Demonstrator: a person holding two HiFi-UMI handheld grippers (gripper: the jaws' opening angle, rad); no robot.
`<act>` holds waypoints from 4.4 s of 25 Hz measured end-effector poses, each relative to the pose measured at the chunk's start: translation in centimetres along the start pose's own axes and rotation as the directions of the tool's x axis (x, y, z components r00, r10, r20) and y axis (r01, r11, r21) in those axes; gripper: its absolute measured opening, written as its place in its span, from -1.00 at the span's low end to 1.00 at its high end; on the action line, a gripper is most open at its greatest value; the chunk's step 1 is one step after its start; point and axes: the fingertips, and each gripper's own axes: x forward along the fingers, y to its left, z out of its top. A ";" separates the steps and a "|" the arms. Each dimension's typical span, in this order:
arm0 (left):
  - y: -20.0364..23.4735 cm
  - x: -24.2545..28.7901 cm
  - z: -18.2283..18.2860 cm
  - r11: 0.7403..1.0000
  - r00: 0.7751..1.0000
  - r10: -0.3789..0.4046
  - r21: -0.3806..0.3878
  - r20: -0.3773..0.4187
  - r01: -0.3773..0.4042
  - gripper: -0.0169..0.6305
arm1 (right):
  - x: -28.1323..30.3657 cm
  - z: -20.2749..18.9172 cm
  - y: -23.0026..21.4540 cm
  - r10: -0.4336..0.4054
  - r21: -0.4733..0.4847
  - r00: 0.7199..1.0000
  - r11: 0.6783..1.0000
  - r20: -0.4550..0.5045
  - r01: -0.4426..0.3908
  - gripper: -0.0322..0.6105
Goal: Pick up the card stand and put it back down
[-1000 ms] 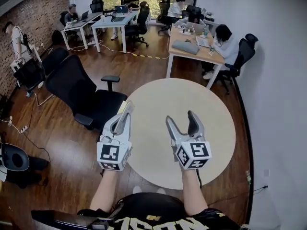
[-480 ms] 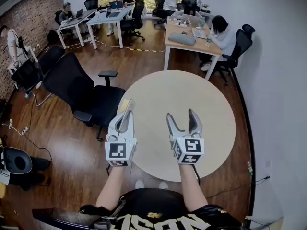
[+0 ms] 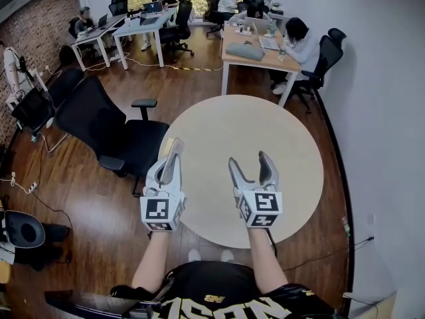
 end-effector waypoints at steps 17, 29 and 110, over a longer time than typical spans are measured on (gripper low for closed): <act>-7.1 4.1 -0.2 0.966 0.966 -0.257 -0.024 -0.028 0.256 -0.90 | -8.2 -1.0 -8.8 -0.227 0.033 0.974 0.973 -0.018 0.228 0.26; -23.1 13.0 -4.2 0.715 0.719 -0.656 0.116 -0.228 0.689 -0.90 | -19.1 -4.8 -20.4 -0.446 0.100 0.890 0.885 -0.099 0.455 0.24; -23.7 5.7 -2.1 0.845 0.848 -0.529 -0.066 0.037 0.530 -0.10 | -9.1 -7.6 -13.0 0.121 0.129 0.990 0.985 -0.075 -0.110 0.24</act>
